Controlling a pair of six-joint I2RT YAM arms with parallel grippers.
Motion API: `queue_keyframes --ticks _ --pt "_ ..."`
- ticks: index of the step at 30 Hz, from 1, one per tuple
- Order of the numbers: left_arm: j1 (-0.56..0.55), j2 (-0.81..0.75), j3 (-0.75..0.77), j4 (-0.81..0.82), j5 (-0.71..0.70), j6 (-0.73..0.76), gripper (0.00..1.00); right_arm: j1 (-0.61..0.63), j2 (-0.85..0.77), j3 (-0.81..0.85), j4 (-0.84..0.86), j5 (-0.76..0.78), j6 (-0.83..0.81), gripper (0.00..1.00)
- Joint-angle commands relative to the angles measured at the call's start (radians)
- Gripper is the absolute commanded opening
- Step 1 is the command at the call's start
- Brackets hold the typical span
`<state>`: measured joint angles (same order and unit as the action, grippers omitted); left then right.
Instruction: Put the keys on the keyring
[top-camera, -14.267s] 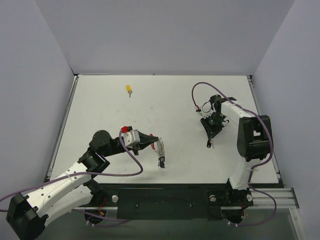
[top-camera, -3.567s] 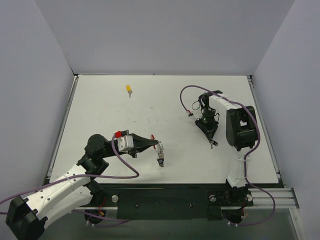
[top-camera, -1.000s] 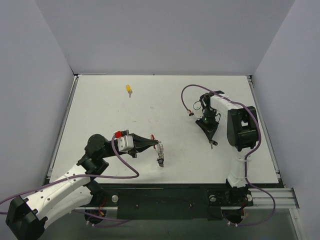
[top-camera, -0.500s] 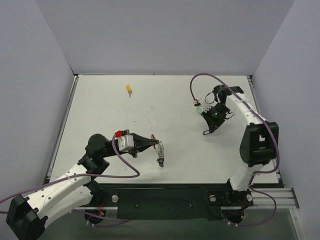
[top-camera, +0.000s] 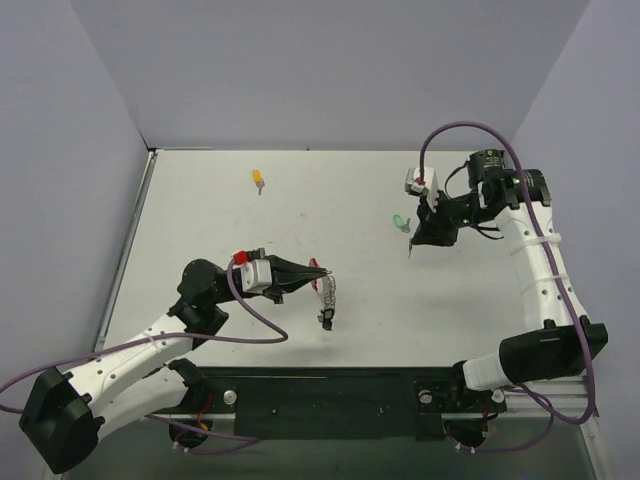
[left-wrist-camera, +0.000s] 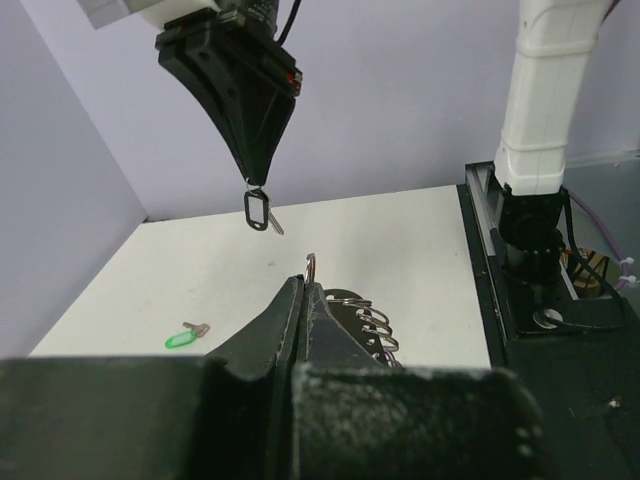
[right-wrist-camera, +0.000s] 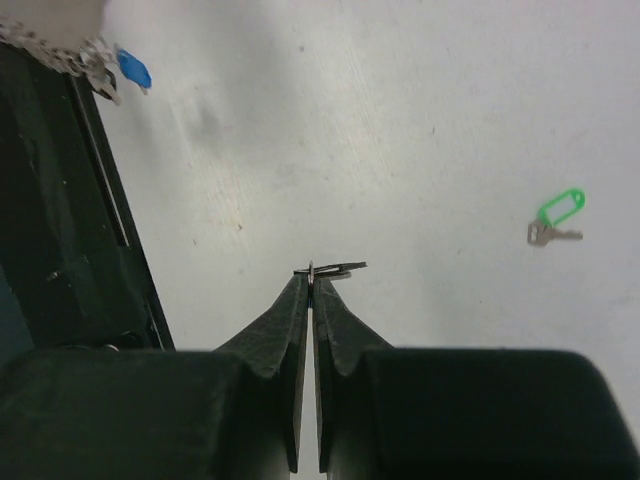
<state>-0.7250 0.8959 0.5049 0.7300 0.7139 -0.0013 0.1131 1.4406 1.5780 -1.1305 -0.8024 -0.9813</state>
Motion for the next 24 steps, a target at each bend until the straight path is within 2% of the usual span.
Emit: queue_keyframes --ticks 1,3,5,6,10,16,24 --pt "-0.007 0.058 0.119 0.149 0.012 -0.025 0.00 -0.004 -0.075 0.028 -0.068 -0.300 -0.131 0.00" --pt "-0.008 0.090 0.145 0.160 -0.004 -0.028 0.00 -0.003 -0.094 0.040 -0.057 -0.346 -0.117 0.00" --pt "-0.008 0.116 0.167 0.180 -0.005 -0.029 0.00 0.002 -0.066 0.129 -0.093 -0.314 -0.030 0.00" --pt "-0.010 0.135 0.170 0.198 -0.007 -0.028 0.00 -0.001 -0.043 0.196 -0.113 -0.290 -0.025 0.00" --pt "-0.010 0.190 0.175 0.313 -0.013 -0.052 0.00 0.005 -0.049 0.264 -0.126 -0.273 -0.051 0.00" --pt "-0.007 0.219 0.103 0.499 0.077 -0.023 0.00 0.155 -0.183 0.108 -0.129 -0.235 -0.310 0.00" --pt "-0.008 0.219 0.054 0.464 0.156 0.131 0.00 0.325 -0.273 -0.021 -0.114 -0.137 -0.499 0.00"
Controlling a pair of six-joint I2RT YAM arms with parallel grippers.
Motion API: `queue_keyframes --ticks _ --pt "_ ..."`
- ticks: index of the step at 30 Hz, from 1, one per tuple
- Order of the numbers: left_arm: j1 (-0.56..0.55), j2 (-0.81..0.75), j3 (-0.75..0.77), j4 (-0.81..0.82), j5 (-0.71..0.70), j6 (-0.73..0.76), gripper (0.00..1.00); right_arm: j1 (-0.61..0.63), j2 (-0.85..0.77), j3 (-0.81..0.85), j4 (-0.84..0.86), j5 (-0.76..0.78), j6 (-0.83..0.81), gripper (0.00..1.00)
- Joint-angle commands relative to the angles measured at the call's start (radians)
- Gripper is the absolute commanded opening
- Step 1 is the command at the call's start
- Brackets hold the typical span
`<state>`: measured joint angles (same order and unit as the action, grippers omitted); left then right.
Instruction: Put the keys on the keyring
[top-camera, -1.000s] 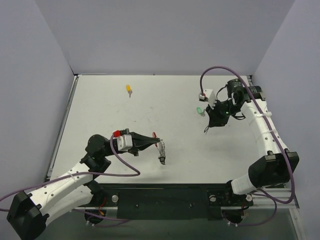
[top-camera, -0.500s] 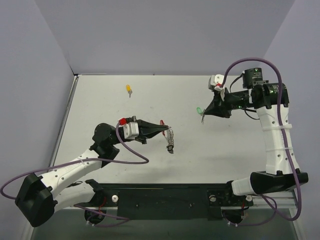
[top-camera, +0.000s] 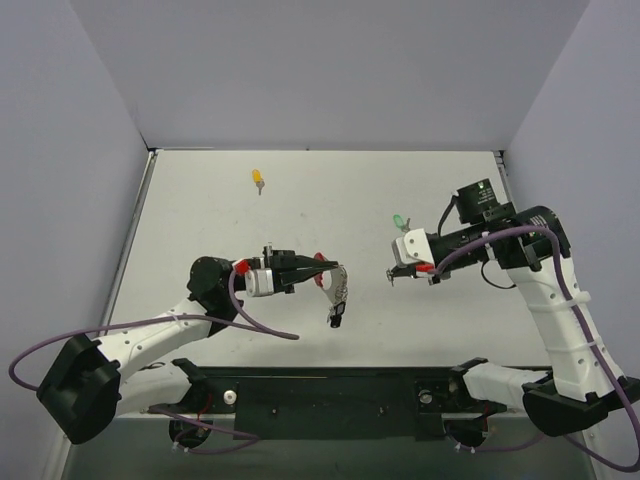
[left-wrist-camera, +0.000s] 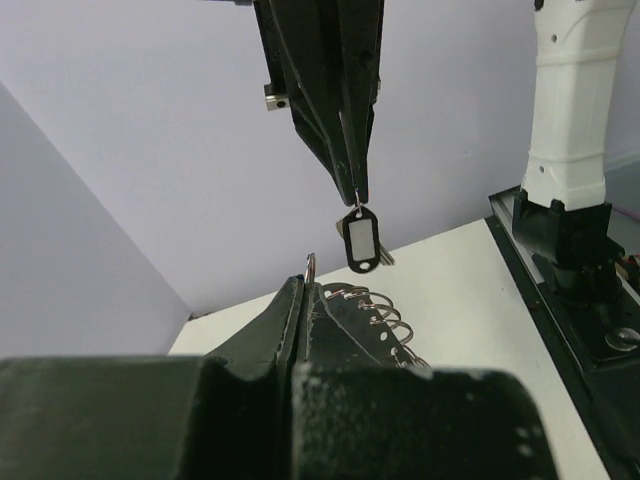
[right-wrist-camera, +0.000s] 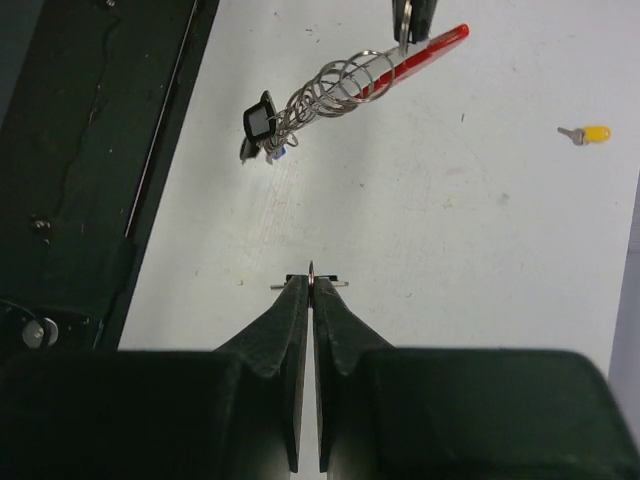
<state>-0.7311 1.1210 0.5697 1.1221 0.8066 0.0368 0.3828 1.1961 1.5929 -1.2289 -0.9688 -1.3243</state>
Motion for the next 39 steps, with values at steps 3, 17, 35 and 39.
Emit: queue_keyframes --ticks 3,17,35,39 --pt "-0.036 -0.053 -0.008 -0.129 0.072 0.227 0.00 0.083 -0.033 -0.062 -0.001 0.062 -0.199 0.00" --pt "-0.137 -0.127 -0.024 -0.490 -0.099 0.647 0.00 0.290 -0.184 -0.369 0.592 0.307 0.120 0.00" --pt "-0.214 -0.174 -0.080 -0.504 -0.356 0.822 0.00 0.363 -0.231 -0.496 0.735 0.363 0.232 0.00" --pt "-0.228 -0.184 -0.093 -0.482 -0.386 0.830 0.00 0.370 -0.234 -0.524 0.778 0.363 0.264 0.00"
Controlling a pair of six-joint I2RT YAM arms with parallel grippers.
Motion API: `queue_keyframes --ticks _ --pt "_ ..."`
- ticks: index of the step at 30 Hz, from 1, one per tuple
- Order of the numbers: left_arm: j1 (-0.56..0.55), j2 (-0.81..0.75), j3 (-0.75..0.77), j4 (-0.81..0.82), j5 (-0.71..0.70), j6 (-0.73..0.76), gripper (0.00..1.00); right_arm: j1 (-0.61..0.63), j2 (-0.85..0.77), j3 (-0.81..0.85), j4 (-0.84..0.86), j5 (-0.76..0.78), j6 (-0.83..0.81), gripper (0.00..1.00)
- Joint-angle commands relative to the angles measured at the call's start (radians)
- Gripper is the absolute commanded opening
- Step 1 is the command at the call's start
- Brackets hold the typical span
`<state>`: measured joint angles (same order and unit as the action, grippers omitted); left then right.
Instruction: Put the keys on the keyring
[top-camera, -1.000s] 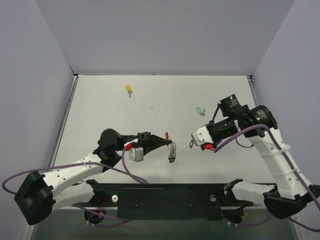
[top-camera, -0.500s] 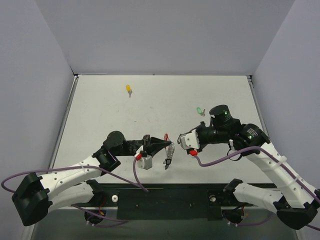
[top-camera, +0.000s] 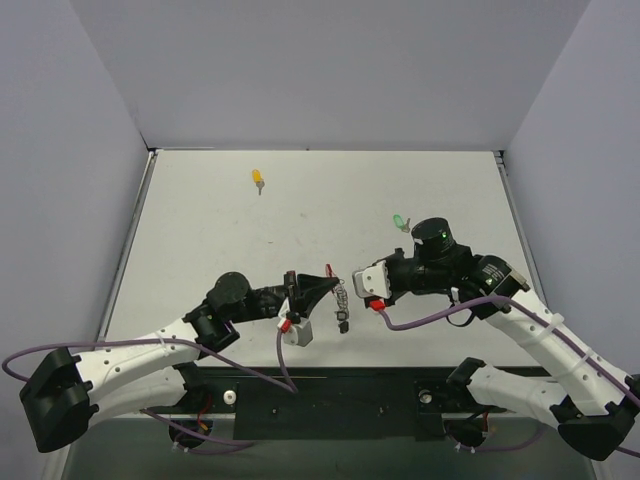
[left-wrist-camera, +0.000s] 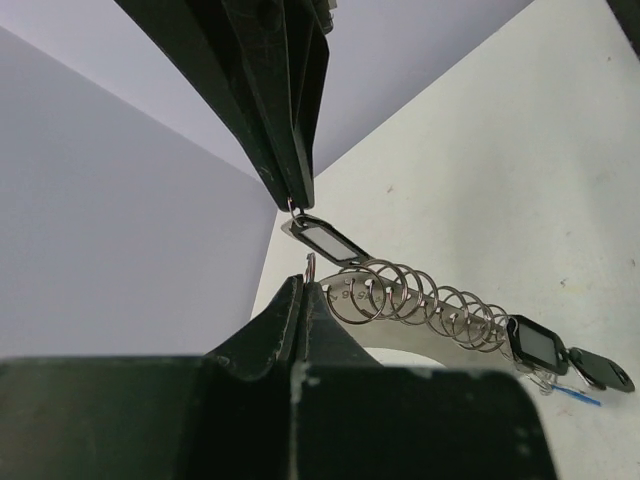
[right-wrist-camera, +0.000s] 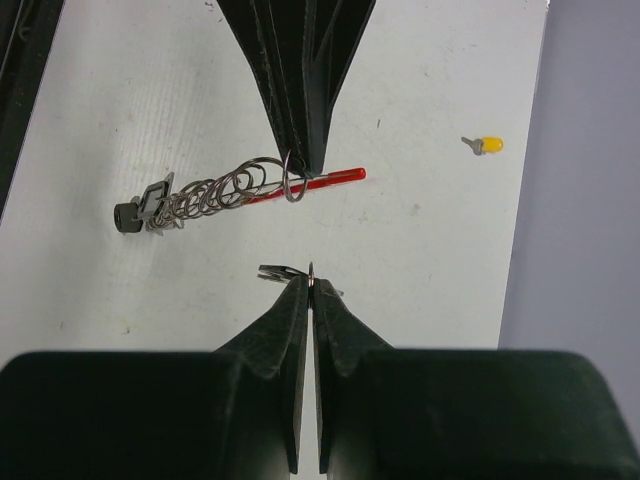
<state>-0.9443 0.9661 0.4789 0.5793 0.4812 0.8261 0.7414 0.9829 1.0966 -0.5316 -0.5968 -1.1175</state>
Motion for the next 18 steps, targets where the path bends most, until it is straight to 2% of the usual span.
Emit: queue_keyframes --ticks 1,18 --pt "-0.016 -0.029 -0.003 0.062 -0.064 0.041 0.00 0.015 -0.026 -0.035 0.112 -0.006 0.073 0.00" --pt "-0.054 -0.021 -0.045 0.177 -0.158 0.019 0.00 0.050 -0.062 -0.136 0.226 0.026 0.058 0.00"
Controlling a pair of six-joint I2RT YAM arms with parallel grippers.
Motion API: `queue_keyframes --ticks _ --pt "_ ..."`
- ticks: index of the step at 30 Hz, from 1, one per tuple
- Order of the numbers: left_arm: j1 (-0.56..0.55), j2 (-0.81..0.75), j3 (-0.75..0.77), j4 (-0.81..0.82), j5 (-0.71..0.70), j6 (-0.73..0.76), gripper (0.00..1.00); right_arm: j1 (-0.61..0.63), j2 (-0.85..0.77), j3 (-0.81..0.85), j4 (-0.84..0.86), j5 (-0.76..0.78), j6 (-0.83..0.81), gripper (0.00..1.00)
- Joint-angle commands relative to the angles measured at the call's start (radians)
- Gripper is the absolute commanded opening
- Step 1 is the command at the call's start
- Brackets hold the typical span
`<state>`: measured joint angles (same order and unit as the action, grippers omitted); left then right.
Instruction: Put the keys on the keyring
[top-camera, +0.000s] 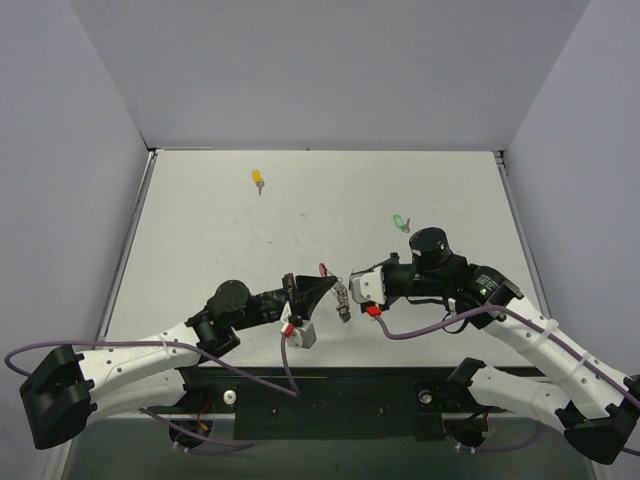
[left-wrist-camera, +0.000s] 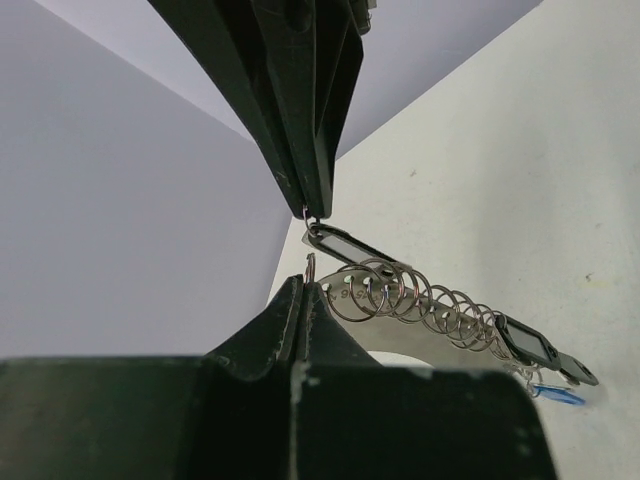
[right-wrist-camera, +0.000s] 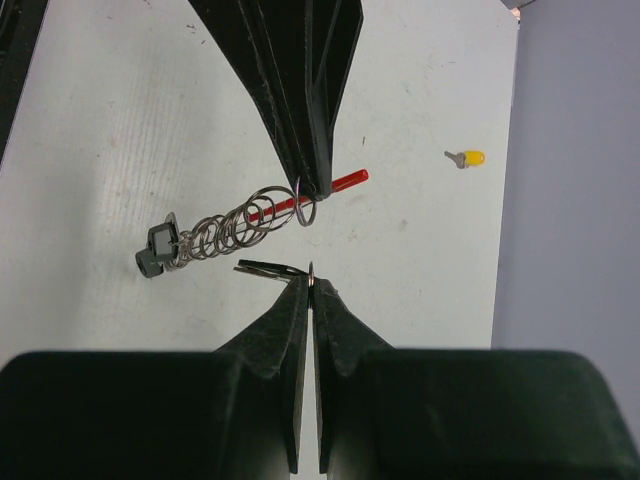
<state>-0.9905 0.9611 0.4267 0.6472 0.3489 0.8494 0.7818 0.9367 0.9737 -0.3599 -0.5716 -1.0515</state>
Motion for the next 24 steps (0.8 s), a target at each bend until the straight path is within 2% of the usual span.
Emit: queue_keyframes --ticks 1,24 --pt "-0.008 -0.015 0.006 0.109 -0.024 -0.006 0.00 0.011 -0.018 -0.020 0.062 0.001 -0.010 0.00" --pt "-0.014 -0.001 0.003 0.132 -0.028 -0.029 0.00 0.031 -0.030 -0.044 0.131 0.013 -0.012 0.00"
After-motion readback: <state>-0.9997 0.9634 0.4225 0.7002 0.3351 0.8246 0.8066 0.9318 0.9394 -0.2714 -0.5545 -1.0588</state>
